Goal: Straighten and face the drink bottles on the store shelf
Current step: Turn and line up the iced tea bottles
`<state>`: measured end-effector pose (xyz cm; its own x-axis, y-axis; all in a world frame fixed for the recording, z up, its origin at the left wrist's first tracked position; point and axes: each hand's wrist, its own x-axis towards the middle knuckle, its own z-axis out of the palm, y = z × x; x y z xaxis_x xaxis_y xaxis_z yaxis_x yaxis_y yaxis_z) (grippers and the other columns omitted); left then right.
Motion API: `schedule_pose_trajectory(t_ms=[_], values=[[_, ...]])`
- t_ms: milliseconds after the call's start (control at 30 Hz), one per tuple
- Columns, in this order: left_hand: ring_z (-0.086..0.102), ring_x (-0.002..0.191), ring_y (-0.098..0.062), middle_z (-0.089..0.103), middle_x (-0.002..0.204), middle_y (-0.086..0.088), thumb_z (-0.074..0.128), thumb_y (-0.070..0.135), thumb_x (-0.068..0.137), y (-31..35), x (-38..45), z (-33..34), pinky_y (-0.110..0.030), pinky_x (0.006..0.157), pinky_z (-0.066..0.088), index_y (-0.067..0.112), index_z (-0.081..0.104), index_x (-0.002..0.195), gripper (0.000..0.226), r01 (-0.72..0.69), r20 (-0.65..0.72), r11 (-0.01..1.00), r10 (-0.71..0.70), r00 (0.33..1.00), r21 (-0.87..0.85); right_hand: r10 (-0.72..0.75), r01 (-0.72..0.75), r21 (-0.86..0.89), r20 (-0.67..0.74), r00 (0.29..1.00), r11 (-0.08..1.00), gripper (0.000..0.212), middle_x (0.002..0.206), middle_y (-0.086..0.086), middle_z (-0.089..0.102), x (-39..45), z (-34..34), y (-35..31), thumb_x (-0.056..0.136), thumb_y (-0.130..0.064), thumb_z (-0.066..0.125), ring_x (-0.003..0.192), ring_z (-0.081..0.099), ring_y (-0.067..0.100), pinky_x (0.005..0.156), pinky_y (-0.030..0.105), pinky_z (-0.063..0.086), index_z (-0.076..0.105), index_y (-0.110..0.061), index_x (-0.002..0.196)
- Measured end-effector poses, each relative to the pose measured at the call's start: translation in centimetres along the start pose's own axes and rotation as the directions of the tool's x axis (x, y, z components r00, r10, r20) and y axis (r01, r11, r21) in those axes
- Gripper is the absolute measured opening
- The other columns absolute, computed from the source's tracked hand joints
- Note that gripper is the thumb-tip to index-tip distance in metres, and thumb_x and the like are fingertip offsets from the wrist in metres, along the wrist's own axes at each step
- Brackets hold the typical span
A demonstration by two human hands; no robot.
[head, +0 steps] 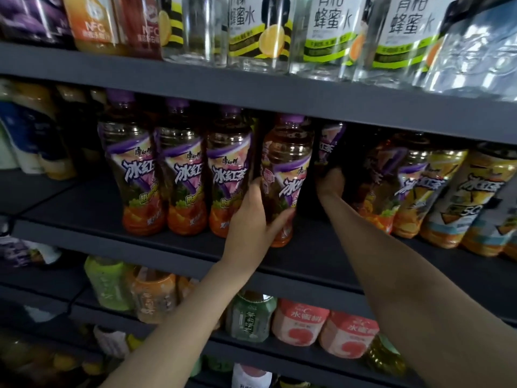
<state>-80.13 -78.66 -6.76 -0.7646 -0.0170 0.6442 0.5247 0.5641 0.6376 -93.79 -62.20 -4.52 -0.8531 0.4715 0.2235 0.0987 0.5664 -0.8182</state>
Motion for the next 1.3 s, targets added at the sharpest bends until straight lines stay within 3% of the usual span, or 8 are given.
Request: schedule_pose_trajectory(t_ms=[533, 700, 800, 867, 967, 1033, 1167, 1300], values=[[0.04, 0.129, -0.022, 0.037, 0.142, -0.012, 0.059, 0.03, 0.09, 2.2, -0.9, -0.9, -0.024, 0.102, 0.033, 0.005, 0.023, 0.145, 0.07, 0.135, 0.06, 0.988, -0.14, 0.988, 0.074, -0.196, 0.199, -0.158, 0.032, 0.98, 0.967, 0.067, 0.124, 0.019, 0.051, -13.7, -6.3, 0.7, 0.083, -0.028, 0.07, 0.113, 0.053, 0.035, 0.073, 0.03, 0.037, 0.031, 0.001, 0.129], [0.036, 0.124, -0.014, 0.037, 0.134, -0.012, 0.058, 0.006, 0.088, 2.9, -6.0, -2.6, -0.006, 0.104, 0.023, 0.005, 0.037, 0.138, 0.054, -0.137, 0.029, 0.99, 0.137, 0.99, -0.022, -0.187, 0.201, -0.081, 0.15, 0.971, 0.976, 0.075, 0.104, 0.005, 0.056, -17.6, -10.7, 0.0, 0.075, -0.027, 0.079, 0.102, 0.056, 0.026, 0.075, 0.029, 0.043, 0.031, -0.005, 0.128], [0.046, 0.113, -0.006, 0.045, 0.13, -0.001, 0.059, 0.019, 0.09, 3.6, -7.3, -3.9, -0.007, 0.093, 0.034, 0.014, 0.043, 0.135, 0.048, 0.18, 0.377, 0.933, -0.052, 0.925, -0.312, -0.085, 0.023, 0.217, 0.281, 0.956, 0.976, 0.07, 0.113, -0.001, 0.061, -20.1, -12.5, 0.0, 0.071, -0.024, 0.083, 0.105, 0.059, 0.017, 0.083, 0.028, 0.05, 0.041, -0.012, 0.126], [0.055, 0.112, -0.009, 0.055, 0.126, 0.002, 0.059, 0.03, 0.084, 4.8, -7.5, -5.0, -0.017, 0.091, 0.045, 0.026, 0.051, 0.121, 0.038, 0.539, 0.618, 0.683, -0.163, 0.77, -0.492, -0.043, -0.118, 0.416, 0.358, 0.933, 0.902, 0.061, 0.114, 0.003, 0.065, -22.0, -13.2, -0.3, 0.073, -0.018, 0.081, 0.106, 0.063, 0.017, 0.086, 0.031, 0.053, 0.046, -0.014, 0.123], [0.061, 0.111, -0.017, 0.061, 0.123, -0.005, 0.062, 0.035, 0.073, 5.5, -8.0, -6.6, -0.029, 0.092, 0.051, 0.023, 0.055, 0.115, 0.044, 0.68, 0.701, 0.479, -0.168, 0.693, -0.556, -0.054, -0.2, 0.556, 0.406, 0.912, 0.806, 0.035, 0.106, 0.001, 0.069, -24.2, -14.4, -1.3, 0.081, -0.016, 0.072, 0.098, 0.067, 0.013, 0.083, 0.029, 0.055, 0.055, -0.015, 0.111], [0.061, 0.108, -0.012, 0.062, 0.121, -0.002, 0.067, 0.035, 0.069, 5.7, -8.3, -7.8, -0.028, 0.091, 0.052, 0.026, 0.057, 0.111, 0.045, 0.642, 0.656, 0.511, -0.185, 0.731, -0.571, -0.043, -0.222, 0.591, 0.4, 0.915, 0.775, 0.021, 0.104, 0.0, 0.07, -24.8, -14.9, -2.0, 0.087, -0.024, 0.066, 0.096, 0.067, 0.011, 0.084, 0.027, 0.053, 0.06, -0.015, 0.106], [0.057, 0.101, -0.001, 0.059, 0.108, 0.015, 0.074, 0.026, 0.074, 5.4, -8.1, -10.2, -0.014, 0.086, 0.046, 0.029, 0.051, 0.114, 0.046, 0.442, 0.519, 0.773, -0.172, 0.837, -0.456, 0.16, -0.392, 0.669, 0.383, 0.91, 0.631, 0.046, 0.105, 0.01, 0.071, -25.5, -14.5, -3.0, 0.082, -0.033, 0.071, 0.094, 0.069, 0.02, 0.077, 0.031, 0.056, 0.06, -0.005, 0.116], [0.051, 0.098, 0.001, 0.053, 0.105, 0.02, 0.074, 0.025, 0.076, 5.6, -7.9, -12.2, -0.002, 0.072, 0.041, 0.025, 0.049, 0.121, 0.052, 0.346, 0.53, 0.876, -0.128, 0.838, -0.336, 0.267, -0.439, 0.675, 0.349, 0.898, 0.593, 0.055, 0.103, 0.011, 0.07, -26.8, -13.8, -3.1, 0.076, -0.035, 0.077, 0.088, 0.069, 0.022, 0.067, 0.03, 0.058, 0.057, -0.005, 0.117]])
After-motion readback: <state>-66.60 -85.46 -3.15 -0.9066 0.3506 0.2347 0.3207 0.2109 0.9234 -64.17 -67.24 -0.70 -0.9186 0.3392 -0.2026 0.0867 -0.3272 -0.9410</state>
